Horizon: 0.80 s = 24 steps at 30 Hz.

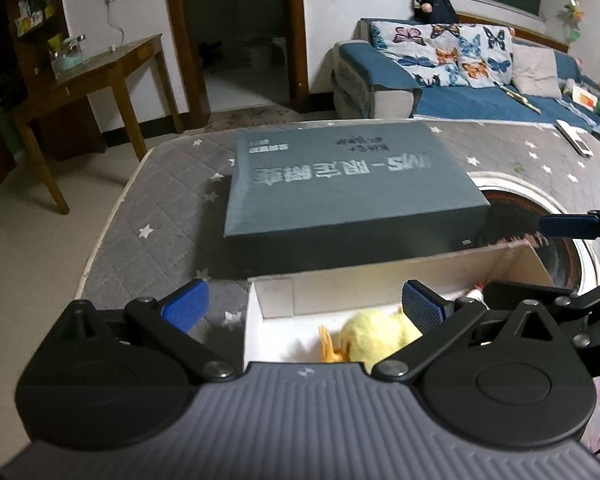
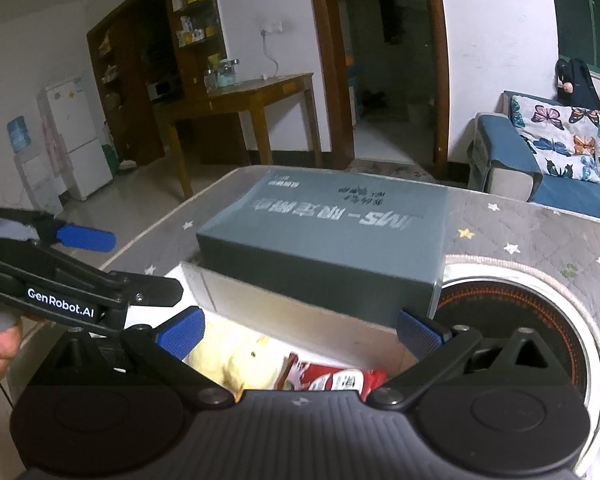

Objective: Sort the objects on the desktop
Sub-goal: 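Raise the left gripper out of the white box toward the grey lid, then grip the dark grey lid edges with the left gripper while the right gripper grips its other edge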

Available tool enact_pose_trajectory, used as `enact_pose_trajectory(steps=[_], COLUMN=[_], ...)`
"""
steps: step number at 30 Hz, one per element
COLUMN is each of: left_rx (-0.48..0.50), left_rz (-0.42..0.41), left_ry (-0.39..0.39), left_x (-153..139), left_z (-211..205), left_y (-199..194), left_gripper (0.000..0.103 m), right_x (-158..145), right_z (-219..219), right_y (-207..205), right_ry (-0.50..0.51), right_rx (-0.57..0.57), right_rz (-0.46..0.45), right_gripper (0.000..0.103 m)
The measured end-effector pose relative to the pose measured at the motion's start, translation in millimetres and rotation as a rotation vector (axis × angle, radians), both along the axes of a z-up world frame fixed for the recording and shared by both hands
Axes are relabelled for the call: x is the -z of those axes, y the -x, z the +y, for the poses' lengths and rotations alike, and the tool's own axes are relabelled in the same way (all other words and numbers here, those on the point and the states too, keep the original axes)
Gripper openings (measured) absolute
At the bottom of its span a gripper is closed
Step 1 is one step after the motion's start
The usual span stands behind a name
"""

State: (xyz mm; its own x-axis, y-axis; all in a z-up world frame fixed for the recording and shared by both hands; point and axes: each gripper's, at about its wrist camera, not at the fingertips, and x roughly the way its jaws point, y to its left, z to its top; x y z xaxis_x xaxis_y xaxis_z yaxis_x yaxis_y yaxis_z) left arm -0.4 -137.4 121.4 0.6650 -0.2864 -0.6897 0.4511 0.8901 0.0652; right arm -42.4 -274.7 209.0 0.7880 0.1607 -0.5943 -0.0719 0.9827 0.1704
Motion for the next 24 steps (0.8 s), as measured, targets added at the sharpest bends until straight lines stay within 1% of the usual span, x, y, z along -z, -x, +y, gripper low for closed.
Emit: enact_pose_trajectory(steps=[7, 13, 19, 24], left_rx=[-0.069, -0.09, -0.092, -0.112], left_rz=[0.03, 0.053, 0.079, 0.097], left_ry=[0.014, 0.012, 0.068, 0.093], left_x=[2.2, 7.6, 8.4, 12.1], left_z=[8.3, 6.1, 5.3, 6.9], left_y=[-42.8, -70.6, -89.2, -109.3], left_gripper=[0.103, 0.103, 0.103, 0.103], right_x=[-2.5, 6.0, 13.9, 21.1], right_z=[-15.9, -33.8, -43.4, -51.3], right_y=[-30.0, -54.3, -74.1, -89.7], right_ry=[0.009, -0.027, -0.024, -0.022], right_rx=[0.046, 0.097, 0.117, 0.131], right_rz=[0.016, 0.04, 0.053, 0.064], right_gripper=[0.103, 0.103, 0.103, 0.103])
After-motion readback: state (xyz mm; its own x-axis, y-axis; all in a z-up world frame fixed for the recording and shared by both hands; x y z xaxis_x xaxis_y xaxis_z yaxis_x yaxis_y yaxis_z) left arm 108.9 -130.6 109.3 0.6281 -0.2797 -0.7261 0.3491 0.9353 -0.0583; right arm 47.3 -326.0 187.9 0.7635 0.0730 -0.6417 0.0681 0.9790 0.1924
